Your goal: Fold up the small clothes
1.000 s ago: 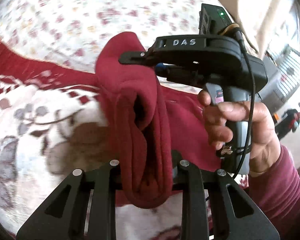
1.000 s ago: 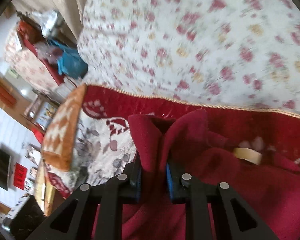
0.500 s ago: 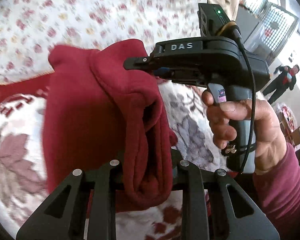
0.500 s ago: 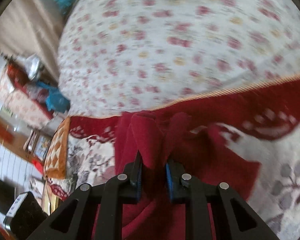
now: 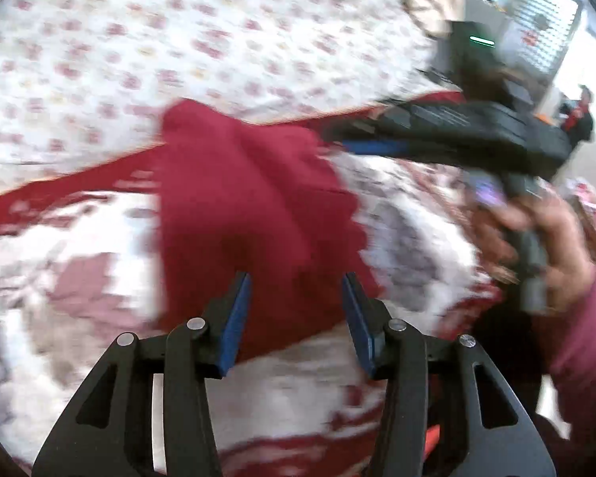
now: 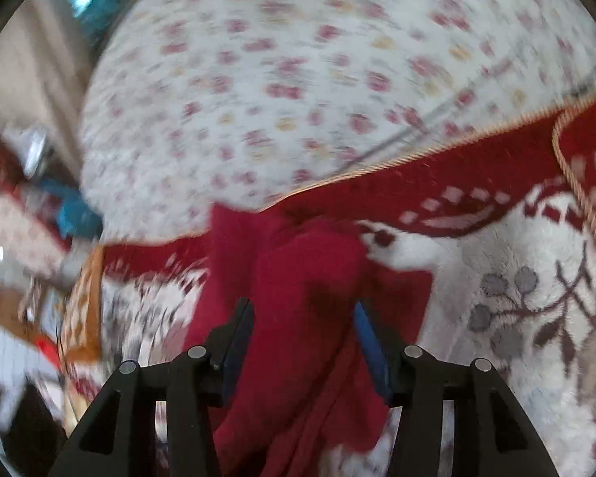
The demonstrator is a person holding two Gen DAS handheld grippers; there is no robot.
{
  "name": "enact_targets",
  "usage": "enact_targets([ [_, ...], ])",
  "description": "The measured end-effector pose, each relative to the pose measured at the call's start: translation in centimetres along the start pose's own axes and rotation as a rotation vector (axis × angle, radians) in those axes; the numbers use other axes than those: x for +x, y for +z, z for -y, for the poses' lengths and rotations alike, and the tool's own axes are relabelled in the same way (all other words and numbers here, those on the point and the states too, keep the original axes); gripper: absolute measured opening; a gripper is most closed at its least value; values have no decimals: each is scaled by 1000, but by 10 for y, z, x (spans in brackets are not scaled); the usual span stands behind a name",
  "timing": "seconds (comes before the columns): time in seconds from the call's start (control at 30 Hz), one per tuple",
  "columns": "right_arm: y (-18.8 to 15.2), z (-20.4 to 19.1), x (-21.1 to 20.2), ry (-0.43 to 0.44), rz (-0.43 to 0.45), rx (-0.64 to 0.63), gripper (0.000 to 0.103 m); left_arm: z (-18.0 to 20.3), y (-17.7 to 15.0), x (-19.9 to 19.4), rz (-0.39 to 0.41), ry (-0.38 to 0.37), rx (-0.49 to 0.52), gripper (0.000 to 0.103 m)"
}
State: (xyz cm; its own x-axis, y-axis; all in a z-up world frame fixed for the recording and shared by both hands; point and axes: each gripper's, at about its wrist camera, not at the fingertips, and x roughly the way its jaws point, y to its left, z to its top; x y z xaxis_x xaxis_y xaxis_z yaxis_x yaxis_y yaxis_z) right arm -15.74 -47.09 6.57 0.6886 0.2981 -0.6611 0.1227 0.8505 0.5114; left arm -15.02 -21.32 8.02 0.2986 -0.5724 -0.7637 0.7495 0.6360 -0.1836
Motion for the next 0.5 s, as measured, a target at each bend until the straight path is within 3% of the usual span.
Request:
enact_targets([
  [0.07, -11, -22, -4, 1, 1, -84, 50, -21, 0, 5, 3, 74, -47, 47],
  [0.2, -41, -53, 14, -7, -68, -208, 49, -50, -10, 32, -40, 125, -116, 47],
  [0.27, -62, -52, 31, -186, -127, -301, 41, -56, -21, 51, -84, 136, -126, 47],
  [0.33, -75, -35, 40, -273, -163, -305, 41, -58, -31, 56, -100, 105, -144, 47],
  [0.5, -66, -21, 13, -165, -157, -180, 41, -52, -29, 53, -87, 87, -151, 47],
])
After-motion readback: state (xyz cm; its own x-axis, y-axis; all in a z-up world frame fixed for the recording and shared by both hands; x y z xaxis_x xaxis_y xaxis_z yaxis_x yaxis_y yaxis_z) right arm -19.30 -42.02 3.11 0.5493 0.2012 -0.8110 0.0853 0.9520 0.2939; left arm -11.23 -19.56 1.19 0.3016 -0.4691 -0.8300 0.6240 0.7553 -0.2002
